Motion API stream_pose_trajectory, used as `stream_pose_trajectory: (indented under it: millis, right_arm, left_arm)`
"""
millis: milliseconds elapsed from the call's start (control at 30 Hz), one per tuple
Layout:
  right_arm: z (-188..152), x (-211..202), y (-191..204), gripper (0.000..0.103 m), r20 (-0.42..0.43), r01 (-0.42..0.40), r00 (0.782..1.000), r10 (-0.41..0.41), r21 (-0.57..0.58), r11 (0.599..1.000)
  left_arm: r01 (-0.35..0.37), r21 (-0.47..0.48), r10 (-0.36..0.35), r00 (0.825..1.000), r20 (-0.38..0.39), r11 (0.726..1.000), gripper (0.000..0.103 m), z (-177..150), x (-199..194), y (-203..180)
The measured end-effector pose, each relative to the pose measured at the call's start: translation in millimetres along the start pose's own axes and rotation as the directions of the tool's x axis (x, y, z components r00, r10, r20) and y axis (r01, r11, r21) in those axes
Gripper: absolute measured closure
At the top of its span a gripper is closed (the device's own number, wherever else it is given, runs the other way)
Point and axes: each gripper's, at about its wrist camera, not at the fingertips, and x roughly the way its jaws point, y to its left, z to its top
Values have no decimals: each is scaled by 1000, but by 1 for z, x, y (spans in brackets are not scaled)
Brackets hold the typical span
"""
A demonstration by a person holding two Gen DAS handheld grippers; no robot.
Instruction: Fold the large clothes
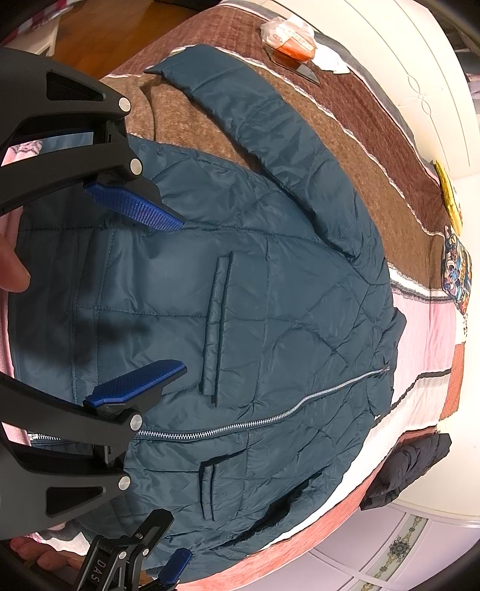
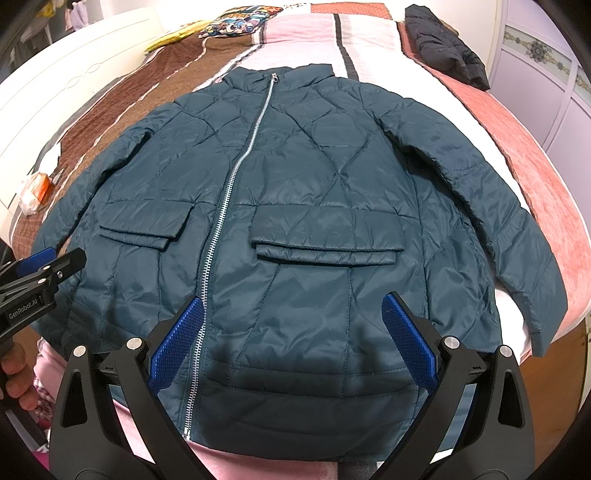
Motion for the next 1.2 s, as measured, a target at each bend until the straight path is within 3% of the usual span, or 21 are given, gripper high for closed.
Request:
stream_pose_trajectory:
  millis: [1200]
  right_arm:
    - [-1,1,0,7,-2,-1,1000,1,1,1000]
  left_arm:
    - [2,-4,-2,1000,-4,1000,32,0,-1,4]
